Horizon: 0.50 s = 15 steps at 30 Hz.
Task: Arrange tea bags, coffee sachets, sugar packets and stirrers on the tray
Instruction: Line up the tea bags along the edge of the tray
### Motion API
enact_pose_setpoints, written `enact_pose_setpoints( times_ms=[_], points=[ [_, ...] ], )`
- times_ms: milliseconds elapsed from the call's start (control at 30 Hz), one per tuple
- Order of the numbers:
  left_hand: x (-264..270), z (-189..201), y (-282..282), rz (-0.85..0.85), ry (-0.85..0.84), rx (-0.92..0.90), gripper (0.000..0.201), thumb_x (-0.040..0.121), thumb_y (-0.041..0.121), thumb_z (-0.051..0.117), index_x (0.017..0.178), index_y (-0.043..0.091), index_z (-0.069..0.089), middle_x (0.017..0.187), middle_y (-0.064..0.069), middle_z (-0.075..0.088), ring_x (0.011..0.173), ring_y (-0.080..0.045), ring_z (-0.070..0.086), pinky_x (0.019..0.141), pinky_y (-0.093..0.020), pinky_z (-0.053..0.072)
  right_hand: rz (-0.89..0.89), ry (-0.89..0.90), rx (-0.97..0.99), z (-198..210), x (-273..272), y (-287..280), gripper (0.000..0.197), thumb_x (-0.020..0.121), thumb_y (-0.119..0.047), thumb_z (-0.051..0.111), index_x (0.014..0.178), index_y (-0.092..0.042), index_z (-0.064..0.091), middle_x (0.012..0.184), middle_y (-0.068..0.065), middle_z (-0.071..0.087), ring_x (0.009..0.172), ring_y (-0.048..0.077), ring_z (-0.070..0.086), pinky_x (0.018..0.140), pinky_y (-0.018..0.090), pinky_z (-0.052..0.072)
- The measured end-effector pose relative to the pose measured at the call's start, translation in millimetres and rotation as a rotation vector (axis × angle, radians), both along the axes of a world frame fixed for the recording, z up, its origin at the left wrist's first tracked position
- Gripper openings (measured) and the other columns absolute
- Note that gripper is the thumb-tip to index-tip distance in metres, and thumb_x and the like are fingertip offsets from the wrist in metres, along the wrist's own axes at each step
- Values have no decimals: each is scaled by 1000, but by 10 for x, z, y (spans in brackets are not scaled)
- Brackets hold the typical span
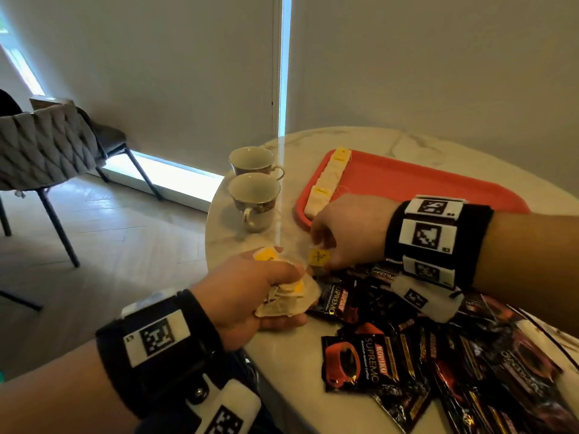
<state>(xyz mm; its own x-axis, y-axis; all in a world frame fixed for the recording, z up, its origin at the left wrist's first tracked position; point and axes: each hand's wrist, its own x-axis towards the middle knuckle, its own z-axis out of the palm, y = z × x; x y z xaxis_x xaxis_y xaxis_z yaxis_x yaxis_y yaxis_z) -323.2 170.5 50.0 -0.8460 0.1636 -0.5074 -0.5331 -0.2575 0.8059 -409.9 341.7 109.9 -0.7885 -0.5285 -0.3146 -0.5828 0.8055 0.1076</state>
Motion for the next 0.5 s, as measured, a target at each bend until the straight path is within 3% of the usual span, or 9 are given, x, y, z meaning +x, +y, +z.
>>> enact_pose_setpoints(
  times_ms=[67,133,233,400,500],
  points=[
    [7,-6,-19,-31,11,-32,29,93,8,73,120,13,68,100,-19,77,76,-32,77,59,-42,61,-16,-36,25,-8,7,-20,54,76,-66,75,117,-32,66,100,-14,65,89,10,60,74,28,53],
    [13,-18,-59,-64,21,-61,29,93,8,73,121,11,69,100,-20,77,73,-30,76,60,-42,61,-48,-85,40,-38,6,-30,52,75,-55,82,118,-32,64,101,-12,63,88,11,59,69,26,50],
    [7,-49,-86,-64,26,-60,28,92,7,73,120,10,71,105,-19,78,81,-32,77,62,-42,61,-115,-157,2,-61,-62,-20,44,75,-41,85,113,-30,66,96,-12,62,84,9,57,62,24,44],
    [-83,-17,-12,29,72,-35,23,93,3,71,114,14,70,94,-15,79,77,-30,78,63,-44,62,-273,-247,-225,30,-230,69,26,75,-38,86,94,-32,69,86,-11,69,76,8,62,60,24,46],
    [-192,50,50,79,81,-22,24,95,3,69,117,11,68,104,-20,77,81,-34,77,59,-42,62,-383,-332,-473,81,-324,176,30,68,-38,92,85,-22,72,68,-7,62,61,12,50,50,25,40]
  ],
)
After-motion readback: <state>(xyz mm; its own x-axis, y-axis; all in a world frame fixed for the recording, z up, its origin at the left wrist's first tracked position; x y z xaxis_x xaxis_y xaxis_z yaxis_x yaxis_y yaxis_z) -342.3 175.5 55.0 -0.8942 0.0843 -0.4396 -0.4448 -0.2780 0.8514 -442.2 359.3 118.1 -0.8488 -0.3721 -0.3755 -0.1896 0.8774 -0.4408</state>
